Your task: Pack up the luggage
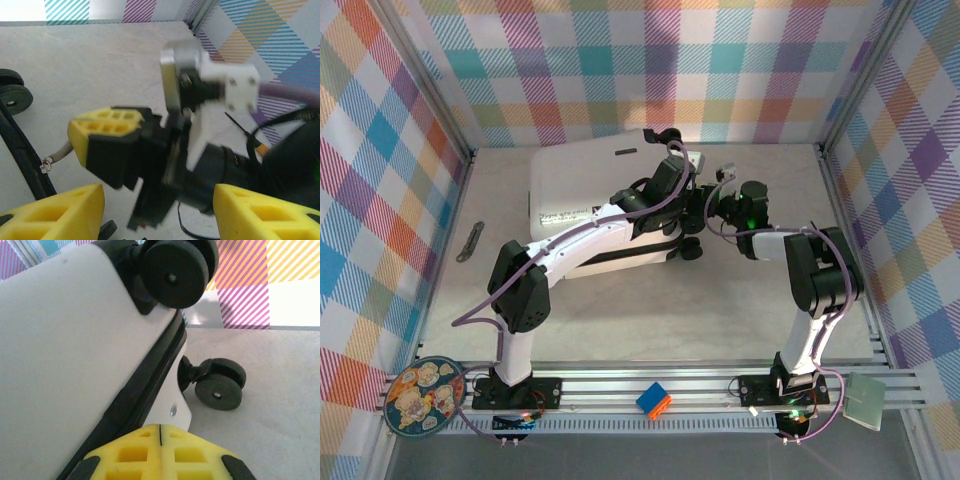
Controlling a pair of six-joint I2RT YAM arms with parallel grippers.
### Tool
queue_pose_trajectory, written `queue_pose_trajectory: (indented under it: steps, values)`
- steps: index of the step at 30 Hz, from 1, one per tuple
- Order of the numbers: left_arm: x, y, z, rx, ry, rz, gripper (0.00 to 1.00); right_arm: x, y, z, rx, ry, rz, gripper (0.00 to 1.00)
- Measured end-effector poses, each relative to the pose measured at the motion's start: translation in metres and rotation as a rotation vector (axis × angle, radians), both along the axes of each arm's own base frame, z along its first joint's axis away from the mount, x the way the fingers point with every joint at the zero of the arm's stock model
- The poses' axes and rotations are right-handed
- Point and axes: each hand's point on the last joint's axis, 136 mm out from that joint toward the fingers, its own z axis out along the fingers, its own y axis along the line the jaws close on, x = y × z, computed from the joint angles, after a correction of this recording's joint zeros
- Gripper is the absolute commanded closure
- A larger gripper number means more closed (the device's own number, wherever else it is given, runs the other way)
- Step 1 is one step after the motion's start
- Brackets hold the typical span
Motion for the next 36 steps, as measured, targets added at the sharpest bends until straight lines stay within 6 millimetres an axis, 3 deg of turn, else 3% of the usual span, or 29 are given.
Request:
queue_pose_trajectory:
  steps: [4, 9, 12, 19, 23, 28, 31, 36]
  values:
    - [-0.004, 0.004, -0.003, 0.007, 0.008, -0.001, 0.42, 0.046, -0.036, 0.016, 0.003, -0.033, -0.125, 1.00]
    - [-0.009, 0.009, -0.003, 0.011, 0.013, -0.004, 0.43, 0.075, -0.069, 0.031, 0.013, -0.039, -0.211, 1.00]
    - [-0.017, 0.015, -0.003, 0.017, 0.021, -0.009, 0.42, 0.074, -0.068, 0.031, 0.011, -0.020, -0.202, 0.99]
    - [-0.044, 0.048, 0.009, 0.052, 0.011, 0.010, 0.34, 0.037, -0.057, 0.039, 0.018, 0.043, -0.145, 0.72]
    - [-0.057, 0.097, 0.022, 0.046, -0.001, 0.073, 0.33, 0.013, -0.050, 0.069, 0.023, 0.039, -0.108, 0.58]
    - [-0.052, 0.206, 0.017, 0.050, 0.012, 0.313, 0.28, -0.016, -0.042, 0.107, 0.035, 0.019, -0.059, 0.43]
    - [-0.057, 0.264, 0.013, 0.044, 0.017, 0.454, 0.24, -0.031, -0.035, 0.118, 0.042, 0.030, -0.021, 0.33]
    - [-0.068, 0.332, 0.001, 0.012, 0.042, 0.634, 0.22, -0.050, -0.022, 0.114, 0.060, 0.103, 0.067, 0.17]
